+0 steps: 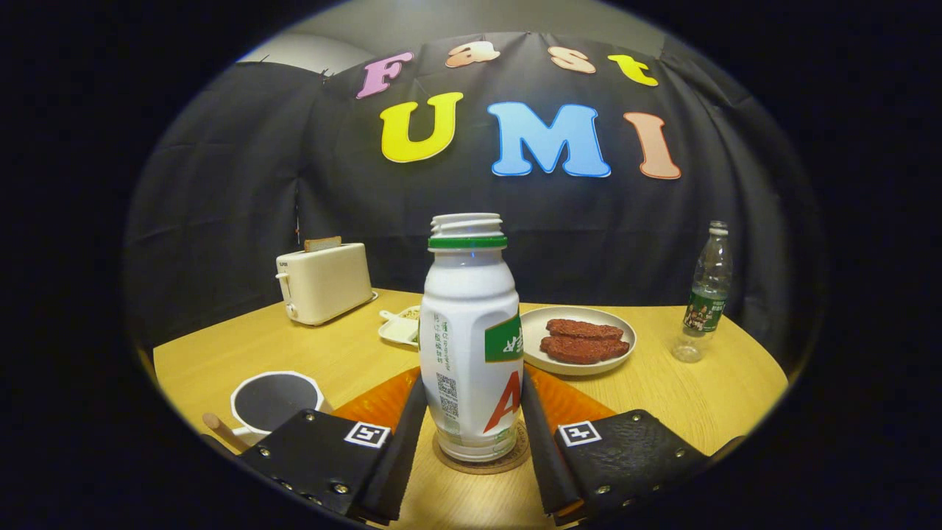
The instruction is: Take the bottle from table, then pour the juice into the cup, finally place the bottle on the coaster
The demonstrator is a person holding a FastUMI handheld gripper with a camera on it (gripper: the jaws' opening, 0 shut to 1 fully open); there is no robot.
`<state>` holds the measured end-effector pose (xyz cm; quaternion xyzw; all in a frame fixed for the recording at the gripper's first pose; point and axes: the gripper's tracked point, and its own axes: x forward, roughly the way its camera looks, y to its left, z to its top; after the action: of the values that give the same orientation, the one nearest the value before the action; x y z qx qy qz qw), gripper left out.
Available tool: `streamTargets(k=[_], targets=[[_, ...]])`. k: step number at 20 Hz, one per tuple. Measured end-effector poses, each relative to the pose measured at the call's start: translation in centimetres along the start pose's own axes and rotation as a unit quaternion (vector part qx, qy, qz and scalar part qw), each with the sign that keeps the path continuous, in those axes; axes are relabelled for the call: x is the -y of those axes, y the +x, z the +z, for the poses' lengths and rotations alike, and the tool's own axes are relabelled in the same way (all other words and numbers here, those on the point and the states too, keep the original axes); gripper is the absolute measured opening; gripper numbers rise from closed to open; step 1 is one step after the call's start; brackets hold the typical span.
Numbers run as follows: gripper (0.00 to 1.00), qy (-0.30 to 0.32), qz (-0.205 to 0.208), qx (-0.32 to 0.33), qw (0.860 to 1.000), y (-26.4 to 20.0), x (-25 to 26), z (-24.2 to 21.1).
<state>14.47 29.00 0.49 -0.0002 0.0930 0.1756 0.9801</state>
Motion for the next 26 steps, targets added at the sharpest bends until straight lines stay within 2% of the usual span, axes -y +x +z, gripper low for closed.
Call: streamTargets(k=[10, 26], targets=[[0.69, 0.025, -0.005, 0.014, 1.000, 0.49, 0.55, -0.72], [0.71, -0.002, -0.017, 0.033, 0.999, 0.51, -0.06, -0.99]])
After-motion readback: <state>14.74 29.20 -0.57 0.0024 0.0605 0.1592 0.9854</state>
